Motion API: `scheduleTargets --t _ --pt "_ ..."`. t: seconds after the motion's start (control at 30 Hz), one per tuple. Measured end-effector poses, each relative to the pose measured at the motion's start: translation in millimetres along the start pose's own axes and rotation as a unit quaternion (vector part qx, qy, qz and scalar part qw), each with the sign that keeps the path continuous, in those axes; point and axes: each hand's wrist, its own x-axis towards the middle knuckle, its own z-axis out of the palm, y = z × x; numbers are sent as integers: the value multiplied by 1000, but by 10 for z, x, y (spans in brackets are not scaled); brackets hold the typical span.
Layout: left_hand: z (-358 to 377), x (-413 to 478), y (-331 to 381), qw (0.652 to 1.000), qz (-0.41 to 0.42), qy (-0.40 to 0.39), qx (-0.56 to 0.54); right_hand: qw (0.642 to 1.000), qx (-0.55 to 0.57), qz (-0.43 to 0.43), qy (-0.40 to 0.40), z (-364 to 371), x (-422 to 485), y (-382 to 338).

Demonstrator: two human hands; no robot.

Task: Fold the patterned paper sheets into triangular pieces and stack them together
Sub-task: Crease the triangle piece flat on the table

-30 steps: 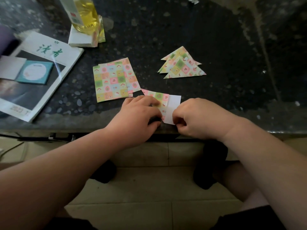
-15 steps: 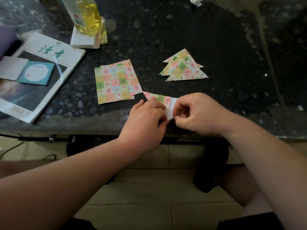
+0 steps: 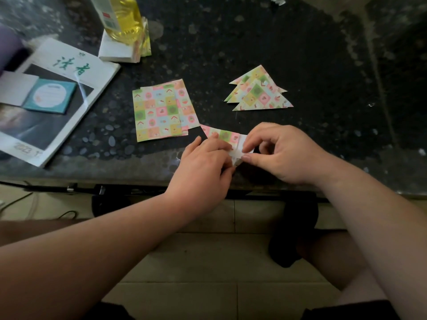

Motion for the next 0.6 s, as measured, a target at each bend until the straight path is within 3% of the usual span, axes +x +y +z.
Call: scheduleTargets --t 0.27,0.47,0.6 --pt "-5 8 -22 1000 14 3 16 998 -24 44 -24 58 20 38" --pt "-269 -55 -158 981 104 -132 95 997 -58 56 -2 153 17 4" --pt "-333 -113 -207 968 127 -174 132 995 -77 68 -7 171 13 -48"
